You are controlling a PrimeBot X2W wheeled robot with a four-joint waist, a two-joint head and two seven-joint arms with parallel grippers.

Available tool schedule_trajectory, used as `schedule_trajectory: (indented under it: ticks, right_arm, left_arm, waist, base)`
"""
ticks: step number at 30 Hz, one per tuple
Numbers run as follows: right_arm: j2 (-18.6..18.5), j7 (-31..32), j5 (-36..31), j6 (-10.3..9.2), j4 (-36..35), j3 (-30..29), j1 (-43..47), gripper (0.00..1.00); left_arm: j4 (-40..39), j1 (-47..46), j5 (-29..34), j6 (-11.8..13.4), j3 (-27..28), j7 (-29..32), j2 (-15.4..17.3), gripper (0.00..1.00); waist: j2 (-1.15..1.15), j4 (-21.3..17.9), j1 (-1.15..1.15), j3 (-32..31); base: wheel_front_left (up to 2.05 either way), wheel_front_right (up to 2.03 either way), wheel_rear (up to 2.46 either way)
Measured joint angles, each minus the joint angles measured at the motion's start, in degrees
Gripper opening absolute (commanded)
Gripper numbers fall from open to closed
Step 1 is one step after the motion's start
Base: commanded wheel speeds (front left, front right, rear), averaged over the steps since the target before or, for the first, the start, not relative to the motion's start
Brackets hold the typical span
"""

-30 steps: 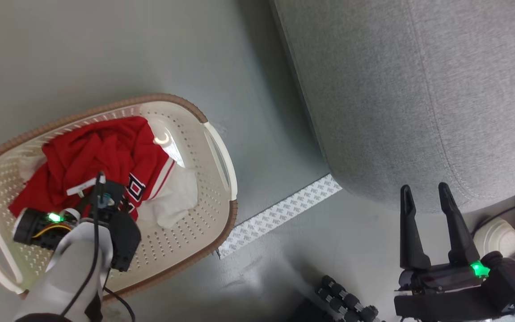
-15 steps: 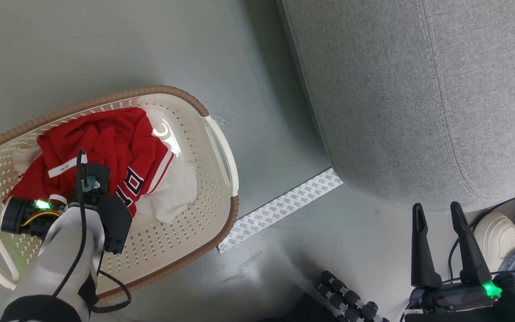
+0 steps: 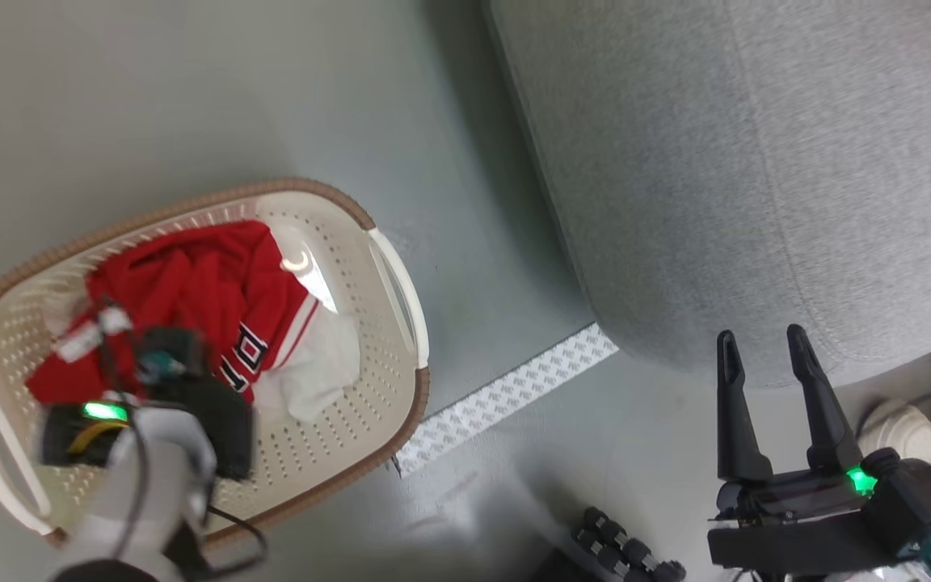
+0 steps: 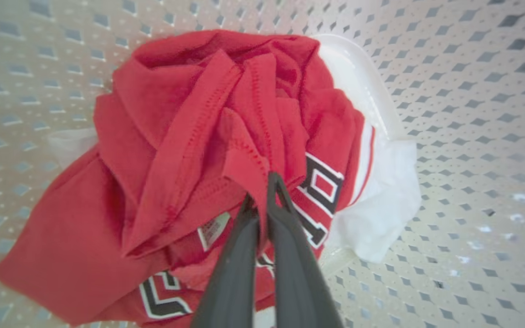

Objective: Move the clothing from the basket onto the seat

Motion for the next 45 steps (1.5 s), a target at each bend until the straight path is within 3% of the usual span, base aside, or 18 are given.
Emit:
schedule_trajectory:
  ticks: [3,8,11,15,21,28,35,45]
  right_arm:
    - [0.0,0.0,-1.4,-0.01,1.5,-0.8,-0.7,1.0]
    - [0.1,0.0,-3.9,-0.01,5.0,-1.2,-2.2,1.0]
    - [0.1,0.0,-4.2,-0.01,7.3,-1.4,-3.1,1.0]
    - [0.1,0.0,-4.5,-0.01,10.5,-1.0,-3.9,1.0]
    - [0.1,0.0,-5.4,-0.01,12.6,-1.3,-1.1,1.0]
    - [0.1,0.0,-5.6,-0.01,14.1,-0.6,2.0,1.0]
    - [0.1,0.0,-5.3,-0.01,14.5,1.6,1.5,1.0]
    - [0.1,0.0,-4.1,-0.01,16.6,5.7,0.6,1.0]
  left_arm:
    - [-0.7,1.9,-1.4,-1.8,-0.4,-1.8,-2.0,0.0]
    - [-2.9,5.4,-4.4,-4.5,-0.6,-2.8,-2.4,0.0]
    - [-6.2,7.5,-9.1,-6.7,-2.9,-3.0,-2.5,0.0]
    - [-10.2,11.3,-15.4,-7.6,-7.8,-3.0,-2.5,0.0]
    - [-17.7,14.4,-24.4,-4.7,-16.9,-2.9,-2.5,0.0]
    - [-24.1,15.2,-29.8,-1.1,-23.9,-2.7,-2.6,0.0]
    - [-29.2,11.7,-30.6,0.1,-24.7,-2.8,-2.7,0.0]
    - [-35.6,2.5,-30.3,-0.1,-25.3,-1.6,-2.7,0.0]
  waist:
    - [0.0,0.4,0.0,-1.9]
    - [0.0,1.8,0.0,-6.5]
    - [0.0,3.0,-0.01,-10.1]
    - [0.0,5.2,-0.01,-15.6]
    - [-0.01,9.5,-0.01,-25.0]
    - [-0.01,14.7,-0.02,-35.1]
    - [-0.02,19.8,-0.02,-42.9]
    - [-0.01,27.0,-0.01,-49.0]
  base:
    - [0.0,0.0,0.0]
    - [0.0,0.0,0.0]
    - [0.0,0.0,0.0]
    - [0.0,0.0,0.0]
    - [0.0,0.0,0.0]
    - [0.0,0.0,0.0]
    - [0.0,0.0,0.0]
    - [0.0,0.0,0.0]
